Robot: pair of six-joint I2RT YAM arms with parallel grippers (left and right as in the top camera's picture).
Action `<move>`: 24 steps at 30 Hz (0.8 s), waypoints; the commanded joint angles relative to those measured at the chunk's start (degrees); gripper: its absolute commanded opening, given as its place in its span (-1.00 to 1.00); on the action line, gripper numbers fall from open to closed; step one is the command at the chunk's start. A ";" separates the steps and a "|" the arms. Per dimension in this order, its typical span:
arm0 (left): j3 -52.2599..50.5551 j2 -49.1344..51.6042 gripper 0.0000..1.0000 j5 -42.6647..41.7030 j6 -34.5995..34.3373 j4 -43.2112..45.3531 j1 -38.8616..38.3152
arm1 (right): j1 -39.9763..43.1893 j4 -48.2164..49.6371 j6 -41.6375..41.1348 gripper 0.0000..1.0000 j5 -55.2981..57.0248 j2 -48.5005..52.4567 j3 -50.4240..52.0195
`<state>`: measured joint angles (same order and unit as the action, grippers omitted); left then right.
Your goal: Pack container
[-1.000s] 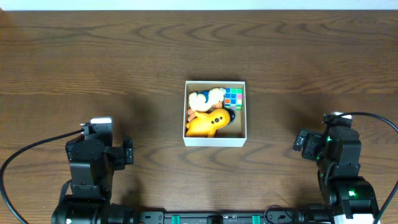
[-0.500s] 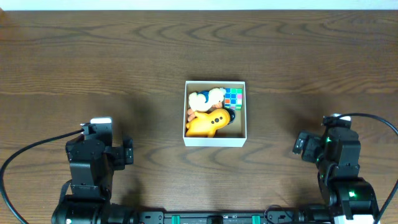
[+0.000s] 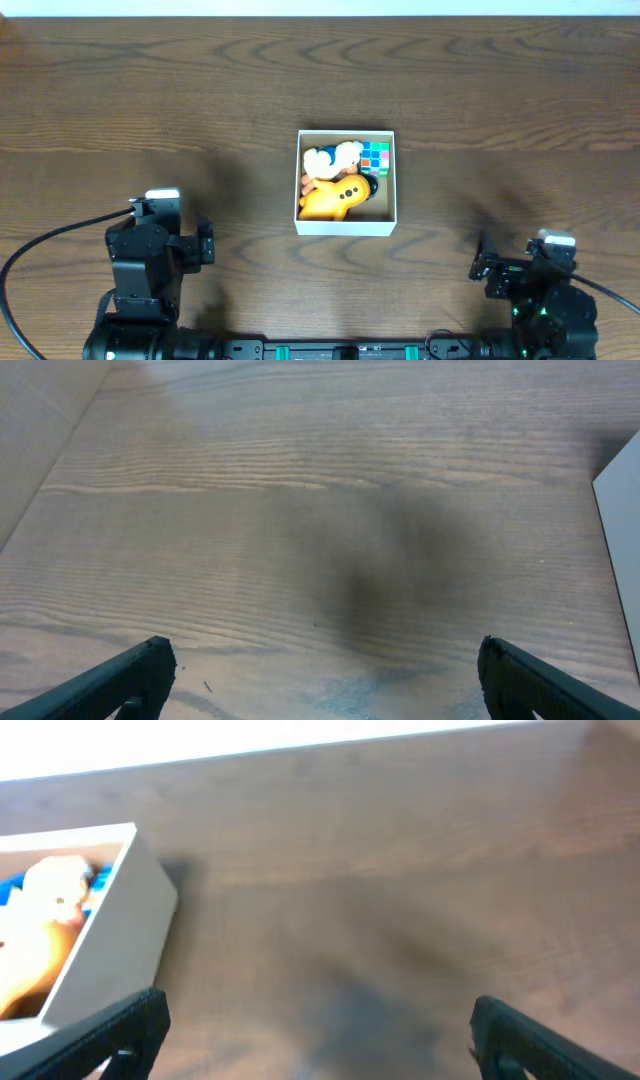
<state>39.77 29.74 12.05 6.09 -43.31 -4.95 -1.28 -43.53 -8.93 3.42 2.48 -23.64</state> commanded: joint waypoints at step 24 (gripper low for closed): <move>-0.17 -0.22 0.96 0.66 0.55 0.00 -0.17 | -1.03 39.41 10.49 0.99 -4.28 -2.19 23.32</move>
<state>39.75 29.74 12.10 6.09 -43.38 -4.95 -1.67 -4.01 0.71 -0.16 0.82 -0.49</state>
